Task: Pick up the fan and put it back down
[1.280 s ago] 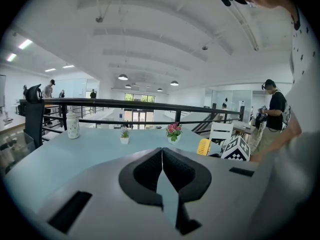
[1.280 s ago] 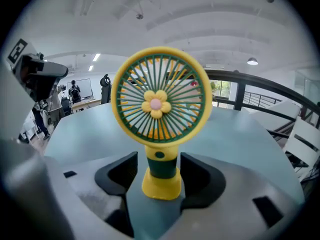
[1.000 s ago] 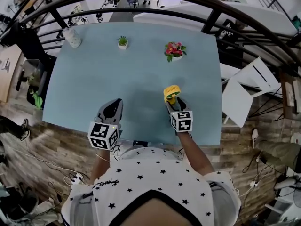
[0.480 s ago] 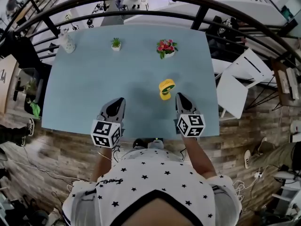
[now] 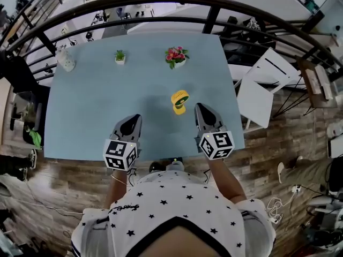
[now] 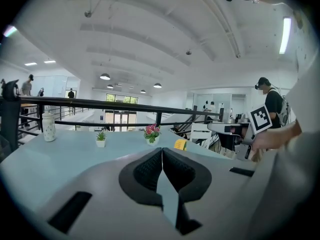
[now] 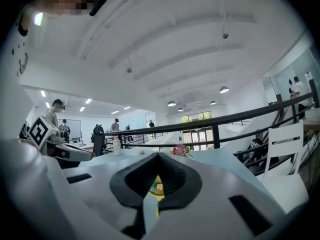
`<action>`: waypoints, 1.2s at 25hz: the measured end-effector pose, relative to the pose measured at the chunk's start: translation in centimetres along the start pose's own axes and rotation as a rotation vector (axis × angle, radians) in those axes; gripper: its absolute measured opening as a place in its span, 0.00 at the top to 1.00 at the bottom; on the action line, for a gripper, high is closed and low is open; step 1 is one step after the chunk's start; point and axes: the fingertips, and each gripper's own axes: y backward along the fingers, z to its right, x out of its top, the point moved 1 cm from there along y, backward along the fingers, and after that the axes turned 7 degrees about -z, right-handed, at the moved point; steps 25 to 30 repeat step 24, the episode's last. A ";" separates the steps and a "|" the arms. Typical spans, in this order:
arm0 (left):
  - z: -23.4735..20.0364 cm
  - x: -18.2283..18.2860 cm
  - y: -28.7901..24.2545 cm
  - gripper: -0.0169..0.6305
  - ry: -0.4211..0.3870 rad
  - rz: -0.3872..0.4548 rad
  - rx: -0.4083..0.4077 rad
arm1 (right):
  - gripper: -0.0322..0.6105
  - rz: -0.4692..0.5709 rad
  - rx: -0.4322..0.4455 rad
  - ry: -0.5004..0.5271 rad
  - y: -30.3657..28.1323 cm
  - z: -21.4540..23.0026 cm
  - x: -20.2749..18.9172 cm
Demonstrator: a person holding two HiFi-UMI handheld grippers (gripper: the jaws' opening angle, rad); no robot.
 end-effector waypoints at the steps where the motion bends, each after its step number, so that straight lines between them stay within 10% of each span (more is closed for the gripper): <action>1: 0.1 0.1 -0.1 0.93 -0.002 0.001 -0.003 | 0.95 0.000 -0.002 0.003 0.1 0.0 0.1; 30: 3.2 0.6 -1.8 0.93 -0.039 -0.007 -0.089 | 0.95 0.023 -0.055 -0.019 3.4 1.5 0.7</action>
